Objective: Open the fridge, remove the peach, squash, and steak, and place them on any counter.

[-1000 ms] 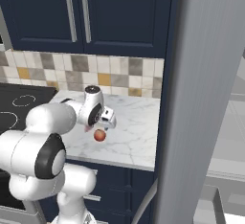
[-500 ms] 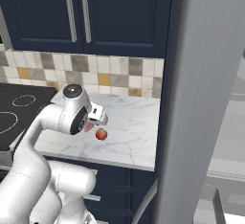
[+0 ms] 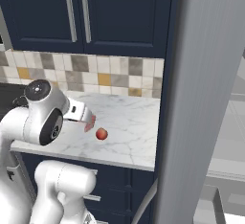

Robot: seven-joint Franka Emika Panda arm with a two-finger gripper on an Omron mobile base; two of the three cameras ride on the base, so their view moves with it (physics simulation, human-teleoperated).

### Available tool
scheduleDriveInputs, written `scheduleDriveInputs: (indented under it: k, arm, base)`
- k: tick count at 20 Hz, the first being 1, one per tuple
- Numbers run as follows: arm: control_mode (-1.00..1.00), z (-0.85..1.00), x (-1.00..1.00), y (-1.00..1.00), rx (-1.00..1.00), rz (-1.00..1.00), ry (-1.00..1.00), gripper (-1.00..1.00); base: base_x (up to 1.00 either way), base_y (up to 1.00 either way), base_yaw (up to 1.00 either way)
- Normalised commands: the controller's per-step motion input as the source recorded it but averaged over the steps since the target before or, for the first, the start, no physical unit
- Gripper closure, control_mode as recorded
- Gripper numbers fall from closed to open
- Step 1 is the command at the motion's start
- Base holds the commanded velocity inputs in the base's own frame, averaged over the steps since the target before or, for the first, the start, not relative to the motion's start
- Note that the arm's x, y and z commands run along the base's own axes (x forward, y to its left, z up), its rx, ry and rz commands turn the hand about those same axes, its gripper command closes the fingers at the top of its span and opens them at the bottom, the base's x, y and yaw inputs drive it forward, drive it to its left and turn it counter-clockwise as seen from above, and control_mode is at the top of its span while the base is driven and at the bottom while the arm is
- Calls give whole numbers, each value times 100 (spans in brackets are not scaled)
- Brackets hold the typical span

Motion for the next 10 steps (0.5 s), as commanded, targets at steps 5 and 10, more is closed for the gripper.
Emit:
scheduleDriveInputs:
  k: [5,10]
  arm:
    - [-100,81,-89,0,-3,0,-4,-100]
    - [-100,0,-60,0,-1,0,-1,-100]
  base:
    - [0,0,0]
    - [0,0,0]
